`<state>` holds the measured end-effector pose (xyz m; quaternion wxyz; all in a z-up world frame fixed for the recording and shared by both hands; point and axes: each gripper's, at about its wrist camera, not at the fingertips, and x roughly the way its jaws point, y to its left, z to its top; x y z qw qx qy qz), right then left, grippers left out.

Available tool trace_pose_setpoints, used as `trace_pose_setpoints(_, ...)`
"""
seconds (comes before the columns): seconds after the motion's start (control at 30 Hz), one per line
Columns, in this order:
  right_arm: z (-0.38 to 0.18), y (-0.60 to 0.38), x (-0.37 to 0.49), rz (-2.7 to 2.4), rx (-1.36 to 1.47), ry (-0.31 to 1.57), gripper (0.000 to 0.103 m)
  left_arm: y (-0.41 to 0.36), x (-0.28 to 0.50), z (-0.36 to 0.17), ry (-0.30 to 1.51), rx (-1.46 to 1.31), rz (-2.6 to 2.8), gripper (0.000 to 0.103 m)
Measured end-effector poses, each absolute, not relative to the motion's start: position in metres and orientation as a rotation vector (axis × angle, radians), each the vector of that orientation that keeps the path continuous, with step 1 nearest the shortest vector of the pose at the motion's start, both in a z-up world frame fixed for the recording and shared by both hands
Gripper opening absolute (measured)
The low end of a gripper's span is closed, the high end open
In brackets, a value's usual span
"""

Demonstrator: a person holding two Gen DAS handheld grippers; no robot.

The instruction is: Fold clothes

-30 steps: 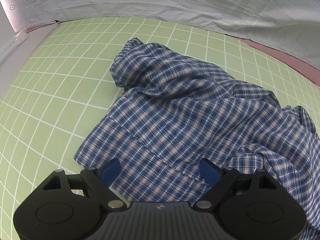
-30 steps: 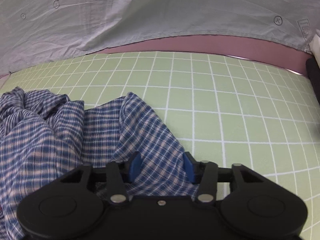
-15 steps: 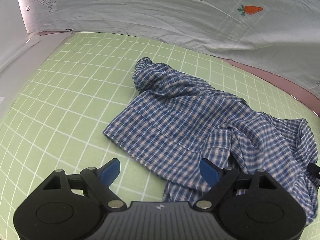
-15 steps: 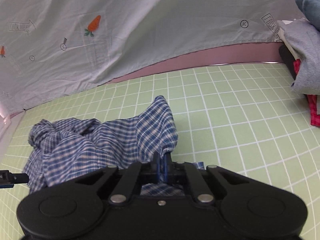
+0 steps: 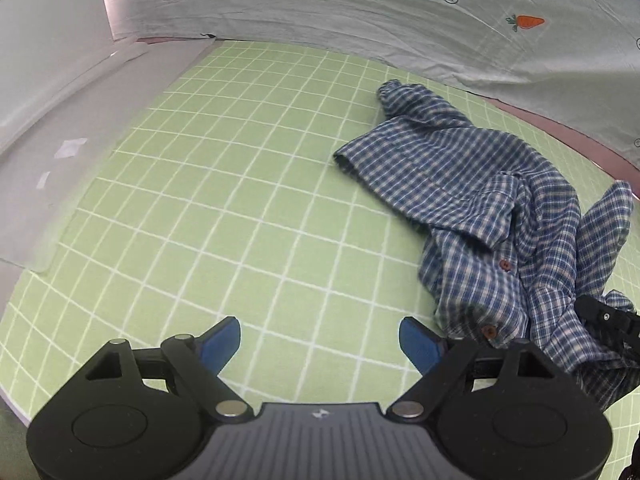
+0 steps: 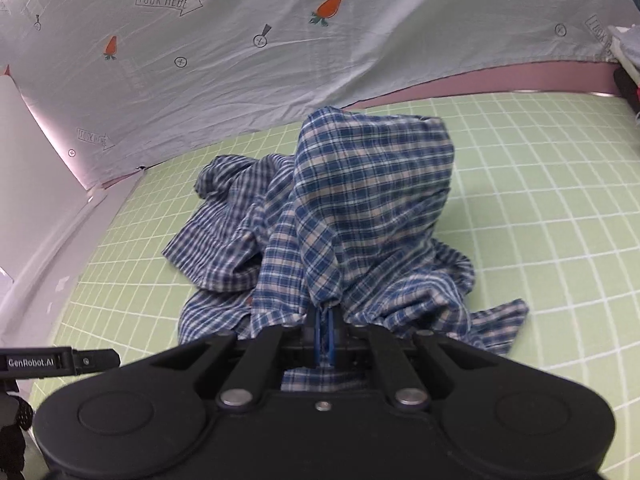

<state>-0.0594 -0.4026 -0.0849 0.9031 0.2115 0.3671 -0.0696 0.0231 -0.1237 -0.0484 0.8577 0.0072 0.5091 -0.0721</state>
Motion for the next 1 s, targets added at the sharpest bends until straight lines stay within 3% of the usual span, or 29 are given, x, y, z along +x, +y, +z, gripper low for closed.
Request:
trace_pose_setpoints(0.2, -0.097, -0.354, -0.036, -0.136, 0.462, 0.779, 0.004, -0.084, 0.026, -0.043, 1.058, 0.019, -0.12, 0.087)
trace_pose_setpoints(0.33, -0.088, -0.348, -0.045, -0.186, 0.469, 0.76, 0.01, -0.091, 0.027, -0.04, 1.052, 0.023, -0.149, 0.087)
trace_pose_setpoints(0.4, -0.077, -0.356, -0.053, -0.213, 0.492, 0.736, 0.019, -0.102, 0.027, -0.038, 1.046, 0.02, -0.172, 0.087)
trace_pose_setpoints(0.57, -0.047, -0.389, -0.089, -0.334, 0.525, 0.633, 0.058, -0.151, 0.016, -0.038, 1.041, 0.024, -0.243, 0.087)
trace_pose_setpoints(0.7, -0.045, -0.428, -0.11, -0.422, 0.514, 0.657, 0.067, -0.197, 0.004, -0.038, 1.035, 0.028, -0.29, 0.087)
trace_pose_setpoints(0.87, -0.063, -0.477, -0.127, -0.527, 0.445, 0.782, 0.089, -0.247, -0.008, -0.037, 1.024, 0.016, -0.321, 0.087)
trace_pose_setpoints(1.0, -0.077, -0.517, -0.141, -0.611, 0.387, 0.882, 0.095, -0.275, -0.01, -0.033, 0.995, -0.062, -0.327, 0.087)
